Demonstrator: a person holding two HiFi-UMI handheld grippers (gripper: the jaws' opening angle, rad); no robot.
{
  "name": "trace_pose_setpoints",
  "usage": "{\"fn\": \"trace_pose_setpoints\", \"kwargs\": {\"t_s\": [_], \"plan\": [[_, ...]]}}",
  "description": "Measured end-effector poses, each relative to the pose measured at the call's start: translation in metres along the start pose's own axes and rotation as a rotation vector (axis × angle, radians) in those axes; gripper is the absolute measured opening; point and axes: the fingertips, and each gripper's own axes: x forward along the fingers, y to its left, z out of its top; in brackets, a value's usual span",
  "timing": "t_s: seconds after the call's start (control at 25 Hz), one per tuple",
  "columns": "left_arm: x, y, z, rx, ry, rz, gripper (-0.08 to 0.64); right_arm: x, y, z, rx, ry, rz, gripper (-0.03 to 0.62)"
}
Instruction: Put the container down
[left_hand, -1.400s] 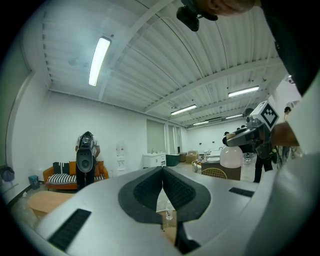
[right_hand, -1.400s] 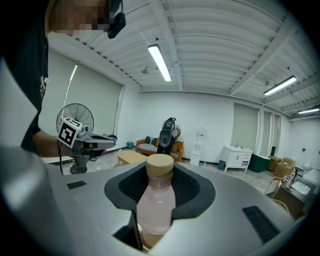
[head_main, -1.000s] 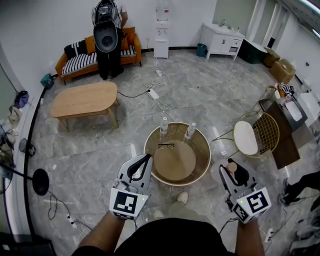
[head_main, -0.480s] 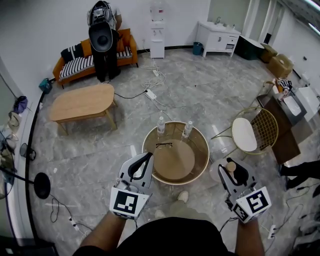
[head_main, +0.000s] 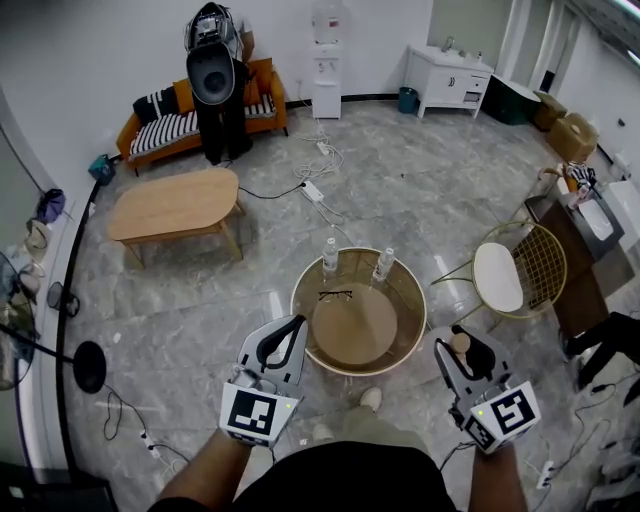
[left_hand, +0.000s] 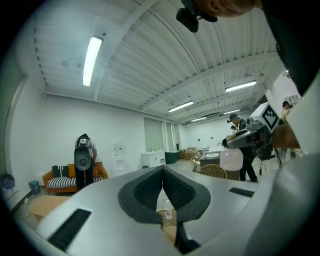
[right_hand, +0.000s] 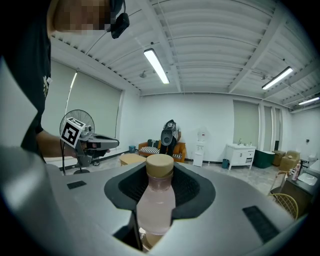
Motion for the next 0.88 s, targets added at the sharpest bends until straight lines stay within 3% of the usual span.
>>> {"fn": "trace_pose_setpoints", "kwargs": {"t_s": [0.88], "plan": [[0.074,0.007,-0.016,0.005,0.056,0.004,0.015,0.049,-0.066,-0.013,0.035,0.017,0.024,0.147]]}}
